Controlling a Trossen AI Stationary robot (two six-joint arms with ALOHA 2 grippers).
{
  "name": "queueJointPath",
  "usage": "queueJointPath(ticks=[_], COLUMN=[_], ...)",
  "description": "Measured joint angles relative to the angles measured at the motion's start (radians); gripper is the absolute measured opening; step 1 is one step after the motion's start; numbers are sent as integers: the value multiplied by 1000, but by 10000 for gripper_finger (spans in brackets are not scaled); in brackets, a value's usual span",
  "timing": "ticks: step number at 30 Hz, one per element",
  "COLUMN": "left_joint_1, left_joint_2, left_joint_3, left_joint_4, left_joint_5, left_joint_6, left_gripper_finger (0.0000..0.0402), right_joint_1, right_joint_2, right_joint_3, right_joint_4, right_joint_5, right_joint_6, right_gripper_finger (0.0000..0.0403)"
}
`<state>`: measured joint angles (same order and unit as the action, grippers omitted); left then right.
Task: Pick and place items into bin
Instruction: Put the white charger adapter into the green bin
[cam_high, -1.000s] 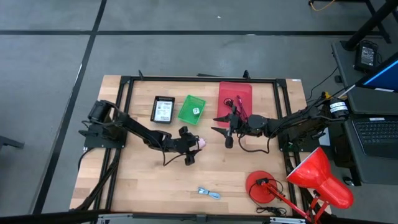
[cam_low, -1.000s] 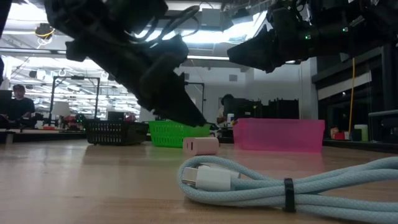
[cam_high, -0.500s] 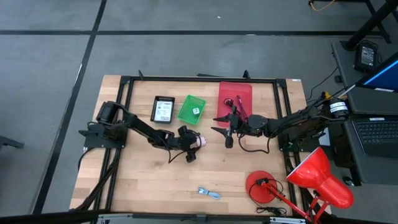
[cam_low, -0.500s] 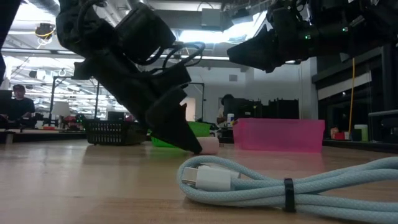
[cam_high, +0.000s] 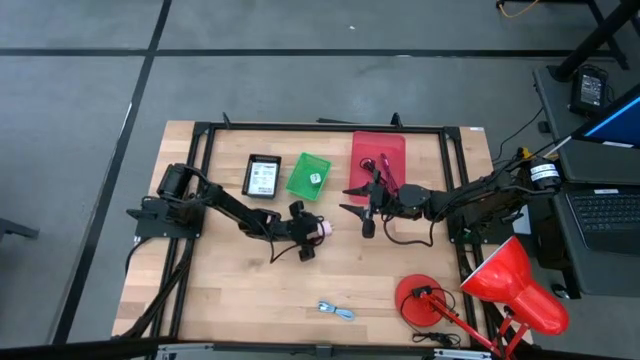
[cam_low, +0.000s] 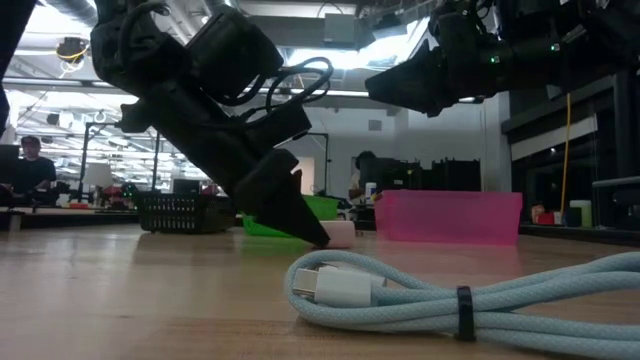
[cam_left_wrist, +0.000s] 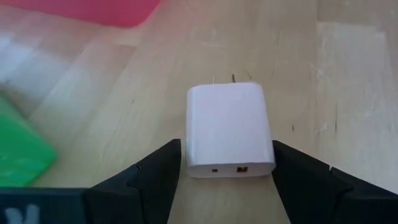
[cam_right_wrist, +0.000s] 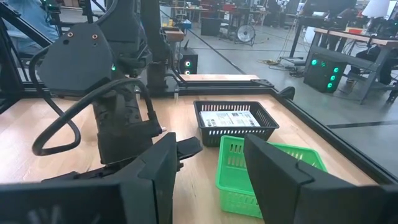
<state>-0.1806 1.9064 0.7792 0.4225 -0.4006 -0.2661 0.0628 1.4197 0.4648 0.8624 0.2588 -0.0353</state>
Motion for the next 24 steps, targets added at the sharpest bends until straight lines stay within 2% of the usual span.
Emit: queueJointPath(ticks=[7,15,24], left_joint_1=[0,0,-5], left_joint_2=[-1,-25,-167], left_joint_3=[0,0,-10], left_joint_4=[-3,-52,-173], left_joint_5=[0,31,32], left_joint_6=[7,21,97], left_gripper_finger=[189,188,188], right_joint_1=[0,0,0], right_joint_2=[0,0,0], right_joint_3=[0,0,0], right_joint_4=[0,-1,-8], right_joint_5=[0,0,0], right_joint_6=[0,0,0], right_gripper_finger=[168,168,168])
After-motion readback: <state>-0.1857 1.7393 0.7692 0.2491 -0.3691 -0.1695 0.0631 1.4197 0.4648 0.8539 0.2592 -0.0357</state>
